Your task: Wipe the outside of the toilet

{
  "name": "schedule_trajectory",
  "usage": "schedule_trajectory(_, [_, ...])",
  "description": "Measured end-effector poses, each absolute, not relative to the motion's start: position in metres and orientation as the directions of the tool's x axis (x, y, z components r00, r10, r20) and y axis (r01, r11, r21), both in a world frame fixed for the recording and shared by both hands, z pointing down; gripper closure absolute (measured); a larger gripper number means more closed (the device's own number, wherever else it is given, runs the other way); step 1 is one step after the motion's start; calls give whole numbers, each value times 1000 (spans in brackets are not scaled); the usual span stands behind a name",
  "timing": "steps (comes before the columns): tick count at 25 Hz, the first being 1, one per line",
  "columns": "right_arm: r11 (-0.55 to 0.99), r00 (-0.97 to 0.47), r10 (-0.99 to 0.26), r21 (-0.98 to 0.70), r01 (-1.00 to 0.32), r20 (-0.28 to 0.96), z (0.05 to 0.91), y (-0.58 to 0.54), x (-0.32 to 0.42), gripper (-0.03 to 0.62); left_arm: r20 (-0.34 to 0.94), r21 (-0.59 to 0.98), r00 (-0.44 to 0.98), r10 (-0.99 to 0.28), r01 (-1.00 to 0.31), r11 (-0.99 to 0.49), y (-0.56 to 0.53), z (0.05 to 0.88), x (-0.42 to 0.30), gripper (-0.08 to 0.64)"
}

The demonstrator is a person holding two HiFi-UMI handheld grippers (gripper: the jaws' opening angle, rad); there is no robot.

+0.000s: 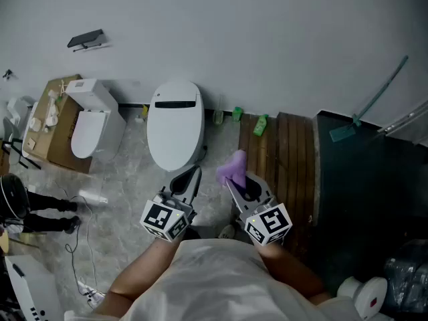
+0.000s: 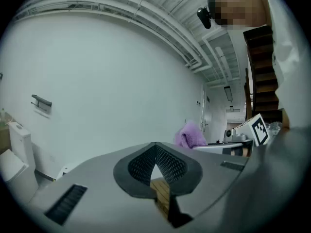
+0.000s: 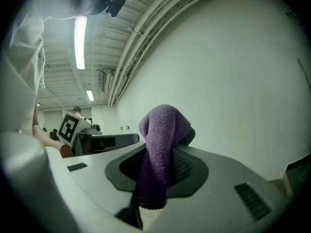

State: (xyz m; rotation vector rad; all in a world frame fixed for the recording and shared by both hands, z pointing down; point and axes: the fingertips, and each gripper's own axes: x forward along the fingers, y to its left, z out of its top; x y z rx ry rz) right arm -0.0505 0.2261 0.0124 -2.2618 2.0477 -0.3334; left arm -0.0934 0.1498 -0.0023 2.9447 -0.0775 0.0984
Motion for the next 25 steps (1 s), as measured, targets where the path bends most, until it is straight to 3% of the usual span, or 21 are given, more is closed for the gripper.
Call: schedule_trajectory(25, [-36, 18, -994, -161, -986, 111, 15, 239, -41, 486, 77, 177, 990, -120, -132, -975, 153, 4, -82, 554])
